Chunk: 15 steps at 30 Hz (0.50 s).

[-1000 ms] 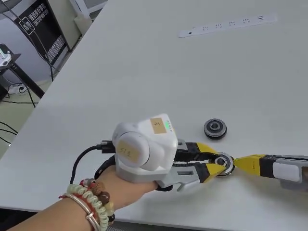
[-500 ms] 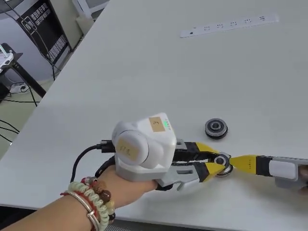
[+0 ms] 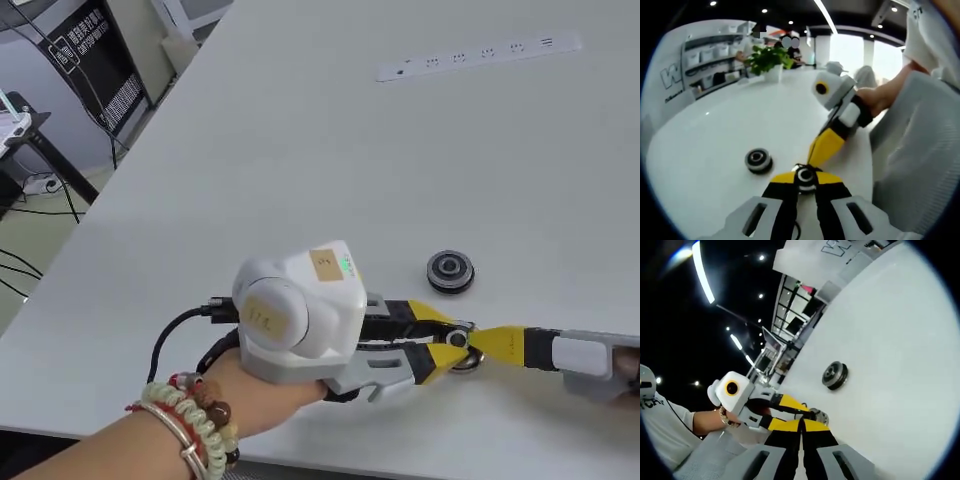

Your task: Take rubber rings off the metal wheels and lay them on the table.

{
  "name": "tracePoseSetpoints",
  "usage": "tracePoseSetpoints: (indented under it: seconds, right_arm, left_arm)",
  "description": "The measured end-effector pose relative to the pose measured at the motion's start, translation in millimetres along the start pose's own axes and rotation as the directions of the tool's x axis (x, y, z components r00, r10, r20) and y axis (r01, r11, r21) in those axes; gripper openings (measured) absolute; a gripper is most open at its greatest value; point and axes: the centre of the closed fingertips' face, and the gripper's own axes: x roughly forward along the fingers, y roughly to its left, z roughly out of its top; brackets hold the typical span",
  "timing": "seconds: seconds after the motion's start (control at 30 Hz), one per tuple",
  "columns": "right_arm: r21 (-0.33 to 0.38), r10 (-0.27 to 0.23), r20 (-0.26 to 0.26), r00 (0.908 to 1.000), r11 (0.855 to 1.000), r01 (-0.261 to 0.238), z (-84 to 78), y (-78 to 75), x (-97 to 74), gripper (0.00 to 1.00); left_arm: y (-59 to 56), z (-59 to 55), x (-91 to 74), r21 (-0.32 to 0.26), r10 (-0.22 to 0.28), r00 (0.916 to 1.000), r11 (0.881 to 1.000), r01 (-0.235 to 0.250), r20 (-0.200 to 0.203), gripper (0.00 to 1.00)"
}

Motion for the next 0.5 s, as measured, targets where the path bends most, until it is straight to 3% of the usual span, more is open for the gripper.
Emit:
tracePoseSetpoints:
  seconds: [0.5]
  right_arm:
    - [-0.023, 0.058, 0.002, 0.9983, 0.998, -0.058, -0.8, 10.8, 1.9, 0.0]
  left_arm:
    - [-0.1, 0.1, -0.5, 0.009, -0.002, 1.0, 1.0, 0.002, 0.001, 0.14]
